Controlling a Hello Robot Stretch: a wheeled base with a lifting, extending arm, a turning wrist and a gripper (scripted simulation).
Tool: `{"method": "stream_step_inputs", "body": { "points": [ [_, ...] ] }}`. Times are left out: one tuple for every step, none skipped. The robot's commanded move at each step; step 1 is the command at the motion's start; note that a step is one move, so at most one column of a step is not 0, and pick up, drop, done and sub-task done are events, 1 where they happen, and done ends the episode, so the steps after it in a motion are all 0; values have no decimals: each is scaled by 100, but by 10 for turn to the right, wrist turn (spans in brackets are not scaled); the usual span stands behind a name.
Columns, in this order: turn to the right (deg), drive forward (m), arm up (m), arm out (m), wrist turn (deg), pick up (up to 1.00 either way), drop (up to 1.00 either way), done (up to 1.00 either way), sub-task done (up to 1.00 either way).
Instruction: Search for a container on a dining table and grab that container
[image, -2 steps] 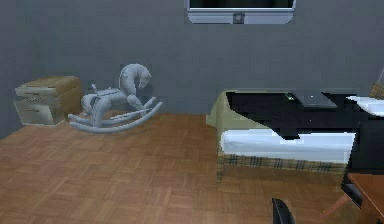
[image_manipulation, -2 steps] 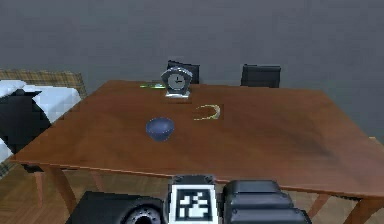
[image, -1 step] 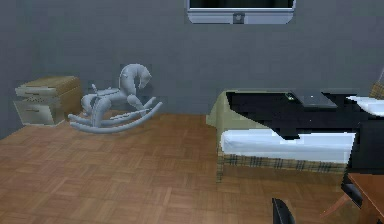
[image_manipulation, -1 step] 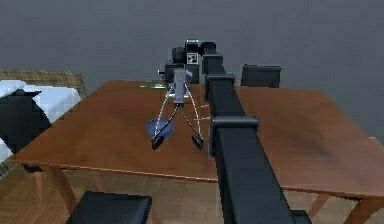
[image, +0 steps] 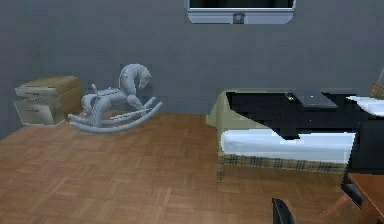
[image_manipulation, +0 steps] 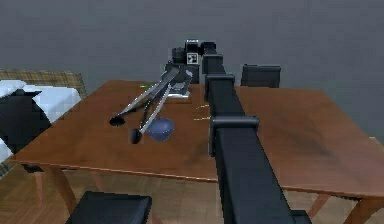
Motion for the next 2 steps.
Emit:
{"method": "stream_step_inputs", "body": {
  "points": [
    [0,0,0,0,450,0,0,0,0],
    [0,0,0,0,450,0,0,0,0]
  ]
}}
